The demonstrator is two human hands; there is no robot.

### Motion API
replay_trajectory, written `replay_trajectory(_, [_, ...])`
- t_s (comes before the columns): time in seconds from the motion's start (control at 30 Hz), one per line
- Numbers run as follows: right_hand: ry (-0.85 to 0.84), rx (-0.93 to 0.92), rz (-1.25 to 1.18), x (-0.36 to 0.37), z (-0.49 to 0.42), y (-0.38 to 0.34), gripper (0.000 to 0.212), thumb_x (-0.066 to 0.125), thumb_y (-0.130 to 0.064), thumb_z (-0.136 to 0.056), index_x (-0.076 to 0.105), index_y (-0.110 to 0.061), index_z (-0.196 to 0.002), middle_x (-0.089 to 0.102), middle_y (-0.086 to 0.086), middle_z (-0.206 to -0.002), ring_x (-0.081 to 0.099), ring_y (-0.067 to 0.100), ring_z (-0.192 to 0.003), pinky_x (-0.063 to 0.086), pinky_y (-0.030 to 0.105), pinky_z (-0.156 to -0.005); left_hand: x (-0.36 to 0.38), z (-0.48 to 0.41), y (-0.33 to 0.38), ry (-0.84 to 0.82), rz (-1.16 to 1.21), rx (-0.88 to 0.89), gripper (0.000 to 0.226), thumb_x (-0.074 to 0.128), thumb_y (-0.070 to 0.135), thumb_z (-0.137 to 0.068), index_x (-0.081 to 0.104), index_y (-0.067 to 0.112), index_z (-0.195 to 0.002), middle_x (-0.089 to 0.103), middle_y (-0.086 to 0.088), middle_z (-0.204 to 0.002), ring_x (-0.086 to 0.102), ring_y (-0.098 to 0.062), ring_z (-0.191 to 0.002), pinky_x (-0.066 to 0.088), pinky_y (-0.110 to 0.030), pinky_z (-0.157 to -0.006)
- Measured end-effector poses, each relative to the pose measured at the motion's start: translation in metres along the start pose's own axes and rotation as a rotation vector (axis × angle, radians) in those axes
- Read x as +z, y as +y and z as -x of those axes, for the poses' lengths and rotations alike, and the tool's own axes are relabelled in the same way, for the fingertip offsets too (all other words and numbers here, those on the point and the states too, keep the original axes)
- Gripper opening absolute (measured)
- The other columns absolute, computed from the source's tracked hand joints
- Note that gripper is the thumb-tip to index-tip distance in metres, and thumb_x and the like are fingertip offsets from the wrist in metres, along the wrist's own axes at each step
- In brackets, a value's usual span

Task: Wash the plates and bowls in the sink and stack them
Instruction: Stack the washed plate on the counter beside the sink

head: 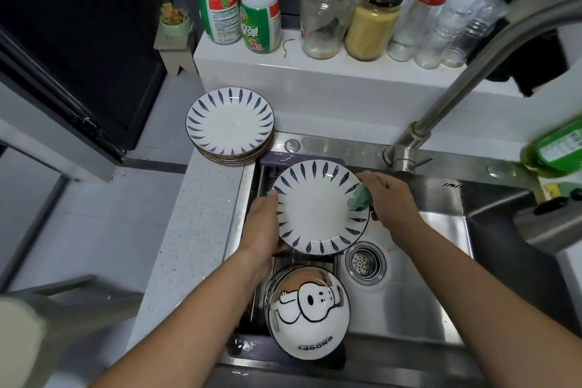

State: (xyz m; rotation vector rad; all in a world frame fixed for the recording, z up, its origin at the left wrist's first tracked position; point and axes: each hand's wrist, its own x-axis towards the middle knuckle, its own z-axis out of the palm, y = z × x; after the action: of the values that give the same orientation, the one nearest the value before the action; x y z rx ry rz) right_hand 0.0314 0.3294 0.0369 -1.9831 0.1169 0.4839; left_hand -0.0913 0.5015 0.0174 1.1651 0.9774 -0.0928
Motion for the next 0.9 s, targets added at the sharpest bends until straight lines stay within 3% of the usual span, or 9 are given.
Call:
replay_trajectory(0.1, [0.015, 0.045, -0.093, -0.013, 0.011, -0.003, 0.033, 0.05, -0.029, -0.103, 0.072, -0.007, -0.095, 0.063, -0.006, -0.056, 0.041, 0.003, -0.037, 0.032, 0.017, -0.035, 0.005, 0.01, 0.006, 0.011, 0.015, 0.118, 0.028, 0.043, 0.04, -0.106, 0.06, 0.021, -0.118, 0.072, -0.008, -0.112, 0.071, -0.025, -0.098, 0.06, -0.044, -0.077])
replay_trajectory(0.2, [0.005, 0.056, -0.155, -0.027, 0.026, -0.006, 0.035, 0.046, -0.034, -0.105, 0.075, -0.014, -0.101, 0.066, 0.006, -0.074, 0.044, 0.007, -0.043, 0.034, 0.019, -0.036, 0.011, 0.028, 0.012, 0.0, 0.01, 0.208, 0.022, 0.042, 0.03, -0.108, 0.058, 0.017, -0.114, 0.066, -0.002, -0.101, 0.064, -0.016, -0.086, 0.055, -0.03, -0.069])
replay_trajectory(0.3, [-0.01, 0.054, -0.131, -0.044, 0.048, -0.006, 0.035, 0.042, -0.036, -0.106, 0.073, -0.02, -0.105, 0.067, 0.009, -0.083, 0.048, 0.013, -0.05, 0.036, 0.019, -0.037, 0.017, 0.045, 0.016, -0.01, -0.056, 0.299, 0.028, 0.038, 0.028, -0.109, 0.059, 0.011, -0.114, 0.065, 0.001, -0.099, 0.063, -0.009, -0.089, 0.051, -0.021, -0.074])
replay_trajectory(0.4, [0.02, 0.044, -0.132, -0.068, 0.078, -0.005, 0.028, 0.044, -0.033, -0.104, 0.069, -0.022, -0.108, 0.064, 0.013, -0.083, 0.052, 0.019, -0.056, 0.035, 0.016, -0.036, 0.026, 0.066, 0.018, 0.015, -0.144, 0.408, 0.027, 0.037, 0.026, -0.11, 0.06, 0.011, -0.108, 0.061, 0.006, -0.092, 0.058, 0.003, -0.077, 0.043, -0.005, -0.059])
replay_trajectory(0.47, [0.032, 0.052, -0.173, -0.084, 0.1, -0.002, 0.031, 0.043, -0.033, -0.105, 0.069, -0.016, -0.104, 0.065, 0.014, -0.079, 0.054, 0.018, -0.056, 0.036, 0.016, -0.035, 0.031, 0.082, 0.018, 0.023, -0.175, 0.439, 0.026, 0.04, 0.029, -0.11, 0.061, 0.014, -0.109, 0.062, 0.006, -0.092, 0.06, -0.003, -0.082, 0.048, -0.008, -0.065])
replay_trajectory(0.57, [-0.015, 0.064, -0.24, -0.107, 0.135, 0.002, 0.03, 0.053, -0.036, -0.101, 0.066, -0.01, -0.094, 0.07, 0.011, -0.073, 0.059, 0.02, -0.055, 0.046, 0.026, -0.05, 0.04, 0.107, 0.012, 0.012, -0.178, 0.434, 0.023, 0.044, 0.039, -0.108, 0.06, 0.024, -0.103, 0.065, 0.007, -0.088, 0.063, -0.017, -0.082, 0.057, -0.043, -0.077])
replay_trajectory(0.63, [-0.02, 0.08, -0.296, -0.122, 0.152, 0.008, 0.023, 0.068, -0.03, -0.093, 0.063, -0.008, -0.092, 0.07, 0.005, -0.066, 0.06, 0.017, -0.05, 0.046, 0.038, -0.061, 0.05, 0.122, 0.006, -0.024, -0.166, 0.433, 0.023, 0.044, 0.041, -0.108, 0.06, 0.028, -0.098, 0.066, 0.007, -0.088, 0.064, -0.017, -0.083, 0.056, -0.05, -0.078])
replay_trajectory(0.77, [0.016, 0.008, -0.288, -0.159, 0.174, 0.021, 0.016, 0.077, -0.01, -0.085, 0.061, -0.01, -0.088, 0.069, 0.007, -0.068, 0.061, 0.017, -0.057, 0.051, 0.032, -0.054, 0.074, 0.157, -0.007, -0.031, -0.199, 0.464, 0.024, 0.043, 0.036, -0.109, 0.06, 0.022, -0.099, 0.067, 0.0, -0.096, 0.062, -0.016, -0.089, 0.052, -0.038, -0.084])
replay_trajectory(0.9, [0.02, -0.057, -0.337, -0.192, 0.188, 0.034, 0.036, 0.074, 0.003, -0.083, 0.056, -0.021, -0.105, 0.07, 0.014, -0.094, 0.066, 0.024, -0.08, 0.057, 0.042, -0.075, 0.095, 0.181, -0.021, 0.002, -0.291, 0.539, 0.02, 0.044, 0.033, -0.109, 0.059, 0.021, -0.103, 0.066, -0.002, -0.099, 0.059, -0.015, -0.088, 0.048, -0.031, -0.078])
